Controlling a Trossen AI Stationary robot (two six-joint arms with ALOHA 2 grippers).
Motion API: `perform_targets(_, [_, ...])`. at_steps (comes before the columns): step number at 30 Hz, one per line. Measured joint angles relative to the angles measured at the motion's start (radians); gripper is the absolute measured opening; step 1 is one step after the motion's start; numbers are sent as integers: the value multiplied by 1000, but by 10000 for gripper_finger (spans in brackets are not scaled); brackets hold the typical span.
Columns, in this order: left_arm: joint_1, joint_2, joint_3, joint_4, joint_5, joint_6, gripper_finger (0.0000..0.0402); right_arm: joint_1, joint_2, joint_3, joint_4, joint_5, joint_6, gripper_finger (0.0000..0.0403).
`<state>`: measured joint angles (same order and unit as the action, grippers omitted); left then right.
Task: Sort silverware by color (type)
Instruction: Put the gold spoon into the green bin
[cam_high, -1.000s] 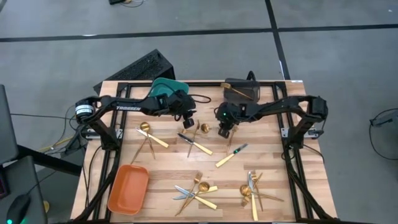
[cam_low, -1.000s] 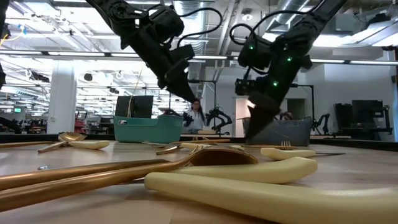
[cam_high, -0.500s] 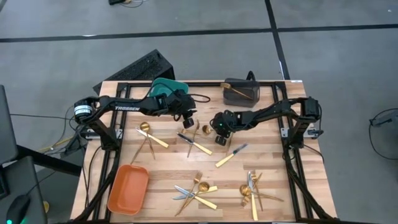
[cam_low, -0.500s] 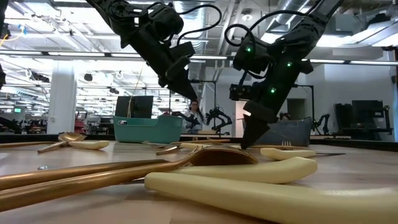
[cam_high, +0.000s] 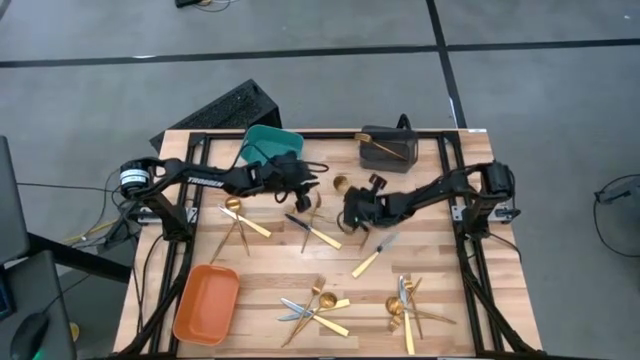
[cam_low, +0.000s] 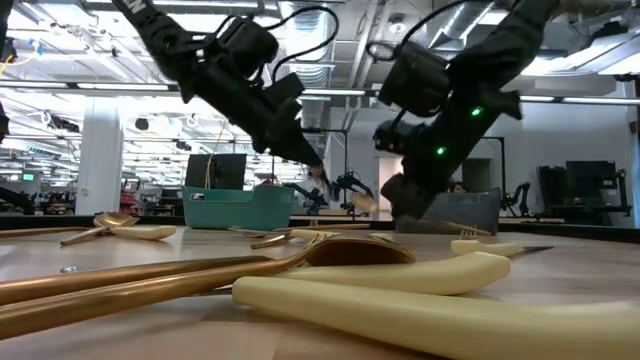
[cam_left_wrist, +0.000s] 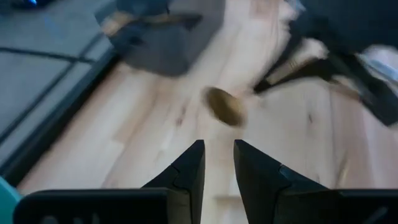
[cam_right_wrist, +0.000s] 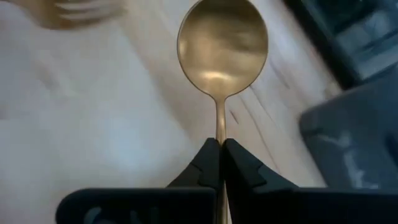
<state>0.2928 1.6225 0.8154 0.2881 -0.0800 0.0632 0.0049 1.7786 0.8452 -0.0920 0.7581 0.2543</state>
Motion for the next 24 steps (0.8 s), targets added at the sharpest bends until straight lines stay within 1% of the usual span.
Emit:
perform_targets(2, [0,15,-30,89,10,2,74,37,0,1,8,66,0,27])
perform_targets(5, [0,19,-63,145,72,-9,81,81,-1,1,21,157,-21,27])
perform_targets(8, [-5,15,-60,206,121,-53,100,100,-2,6,23,197,-69,27])
perform_targets(10, [-13,18,-46,198,157,-66,121,104,-2,6,30,199,-76,27])
perform_targets(11, [-21,26,-34,196,158,-67,135,104,-2,6,31,196,-76,27])
perform_targets(15, [-38,97,19,190,140,-88,193,106,-3,7,60,192,-104,27])
perform_targets(17, [-38,140,51,194,129,-118,212,107,-3,8,81,190,-132,27])
perform_targets(19, [-35,159,79,162,128,-163,223,111,-3,7,89,186,-147,27])
perform_targets(22, [-33,177,116,96,122,-209,228,118,-3,7,97,184,-152,28])
perform_targets(24, [-33,178,130,55,94,-220,228,122,-3,7,104,192,-155,29])
